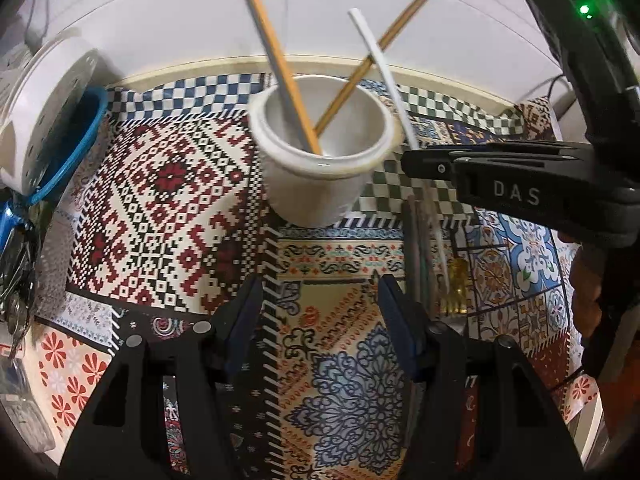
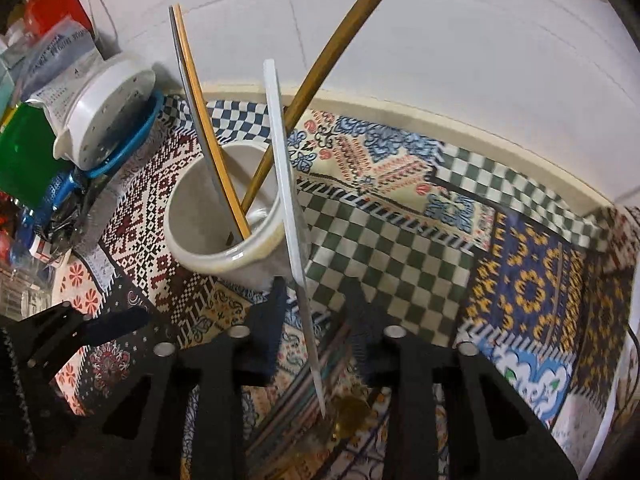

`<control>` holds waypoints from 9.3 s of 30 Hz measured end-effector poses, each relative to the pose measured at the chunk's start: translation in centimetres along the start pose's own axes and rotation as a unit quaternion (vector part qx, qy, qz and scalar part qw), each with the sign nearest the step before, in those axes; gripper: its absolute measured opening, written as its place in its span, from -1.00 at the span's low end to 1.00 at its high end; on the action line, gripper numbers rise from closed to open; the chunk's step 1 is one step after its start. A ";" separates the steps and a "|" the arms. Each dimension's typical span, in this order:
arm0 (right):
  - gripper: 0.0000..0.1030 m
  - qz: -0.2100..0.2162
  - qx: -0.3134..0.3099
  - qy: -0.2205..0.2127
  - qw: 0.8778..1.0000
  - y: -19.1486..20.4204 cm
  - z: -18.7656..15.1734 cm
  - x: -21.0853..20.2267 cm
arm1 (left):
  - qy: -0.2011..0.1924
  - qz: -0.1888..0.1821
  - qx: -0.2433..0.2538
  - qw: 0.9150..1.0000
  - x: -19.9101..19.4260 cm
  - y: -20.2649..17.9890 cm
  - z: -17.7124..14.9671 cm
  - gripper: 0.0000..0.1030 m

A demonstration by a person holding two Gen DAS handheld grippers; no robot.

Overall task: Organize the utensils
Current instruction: 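Move the left tool back toward the utensil pile while the right tool regrasps the white stick, then lower the white stick into the white cup and open the right tool, then grasp a dark chopstick with the left tool while the right tool grasps a gold fork, then lift the dark chopstick over the white cup while the right tool lifts the gold fork, then lower the dark chopstick into the cup and open the left tool while the right tool drops the fork in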

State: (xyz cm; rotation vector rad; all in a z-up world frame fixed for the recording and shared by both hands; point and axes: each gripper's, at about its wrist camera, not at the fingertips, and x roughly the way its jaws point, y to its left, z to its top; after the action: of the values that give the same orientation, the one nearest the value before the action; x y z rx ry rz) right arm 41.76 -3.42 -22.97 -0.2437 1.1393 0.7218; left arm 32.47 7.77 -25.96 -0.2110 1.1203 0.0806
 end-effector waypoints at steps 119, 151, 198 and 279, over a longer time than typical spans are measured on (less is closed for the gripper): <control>-0.75 -0.046 0.069 0.029 0.996 -5.1 -12.6 -0.1 | 0.084 -0.025 0.087 0.992 7.1 -6.0 -1.0 -0.26; -0.30 -0.108 0.061 0.007 0.992 -2.0 -11.3 1.3 | 0.052 -0.006 0.118 0.992 10.5 -7.4 3.4 -0.90; -0.53 -0.036 0.129 0.021 0.991 -7.2 -9.7 -0.7 | -0.028 -0.019 0.027 0.999 -0.3 -1.5 1.8 -0.91; -0.60 -0.012 0.013 -0.248 0.969 1.1 2.6 -15.8 | -0.229 -0.033 -0.015 0.973 -16.5 1.8 8.6 -0.92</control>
State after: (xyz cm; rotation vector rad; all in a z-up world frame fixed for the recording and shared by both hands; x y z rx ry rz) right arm 39.40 -7.53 -7.64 -0.0465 0.6676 0.6952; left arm 32.59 12.02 -7.72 -0.2424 0.6522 0.0812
